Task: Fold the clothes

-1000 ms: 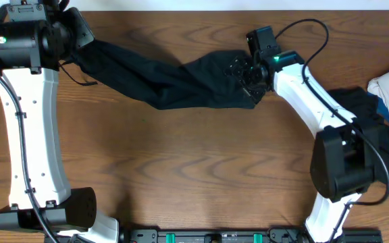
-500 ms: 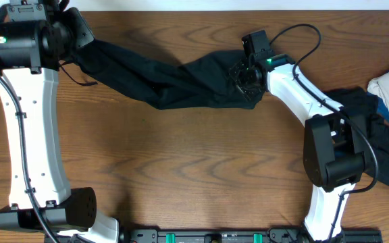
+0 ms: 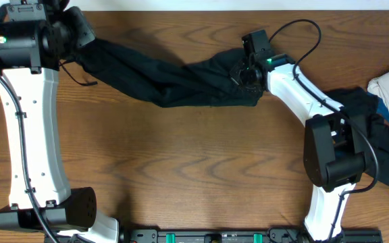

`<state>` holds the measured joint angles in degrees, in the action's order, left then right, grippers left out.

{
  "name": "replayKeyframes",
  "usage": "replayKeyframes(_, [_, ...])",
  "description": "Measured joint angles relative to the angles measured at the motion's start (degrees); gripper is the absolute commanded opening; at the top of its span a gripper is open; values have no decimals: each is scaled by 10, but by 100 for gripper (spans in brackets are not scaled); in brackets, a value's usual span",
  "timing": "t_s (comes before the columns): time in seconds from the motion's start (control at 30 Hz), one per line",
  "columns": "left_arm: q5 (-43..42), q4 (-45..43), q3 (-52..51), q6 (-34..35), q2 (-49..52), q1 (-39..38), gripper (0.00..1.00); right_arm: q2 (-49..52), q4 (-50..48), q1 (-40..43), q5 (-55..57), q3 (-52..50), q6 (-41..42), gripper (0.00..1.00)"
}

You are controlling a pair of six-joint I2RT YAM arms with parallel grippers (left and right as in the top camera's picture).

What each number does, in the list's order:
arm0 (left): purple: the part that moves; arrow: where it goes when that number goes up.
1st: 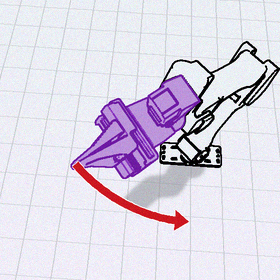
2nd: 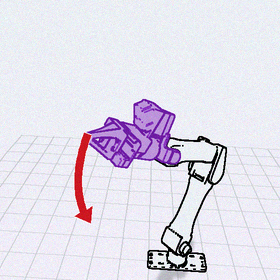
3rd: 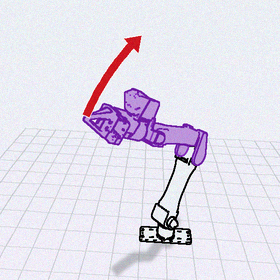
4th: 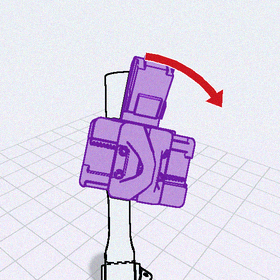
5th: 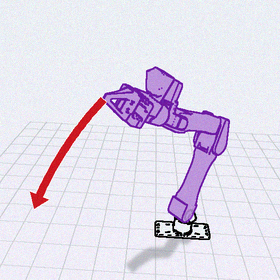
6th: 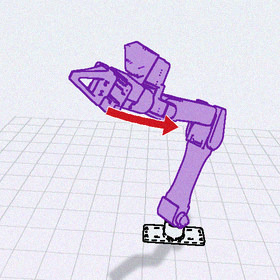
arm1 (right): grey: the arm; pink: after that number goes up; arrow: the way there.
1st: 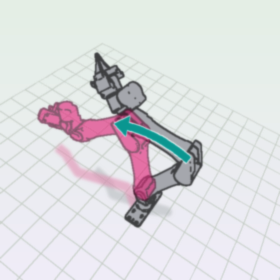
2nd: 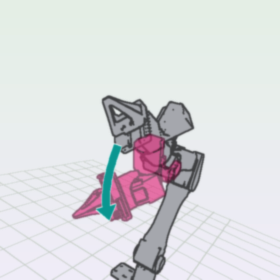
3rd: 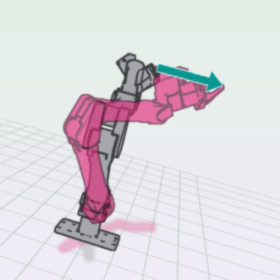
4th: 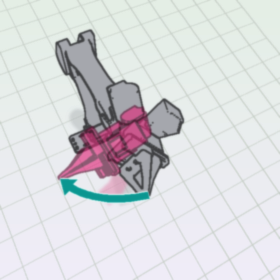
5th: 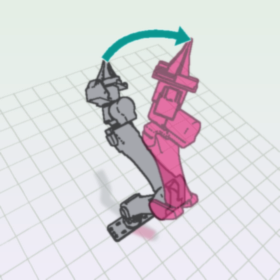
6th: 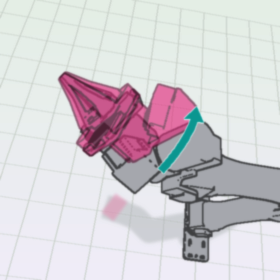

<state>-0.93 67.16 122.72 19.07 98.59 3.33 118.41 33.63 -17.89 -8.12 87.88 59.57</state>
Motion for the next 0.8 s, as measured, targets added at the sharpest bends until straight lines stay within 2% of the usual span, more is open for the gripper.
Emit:
replayKeyframes(0.17, [-34,-24,0,-2,-2,0,6,-42,12,26,4,6,-51,1])
replayKeyframes(0.33, [-48,-31,0,-5,-38,0,6,-162,30,57,31,19,-99,1])
replayKeyframes(0.57, [-52,-28,1,-4,-164,-1,6,-327,84,60,68,39,-149,1])
replayKeyframes(0.8, [-54,29,8,7,-246,-1,6,-396,163,60,76,40,-170,1])
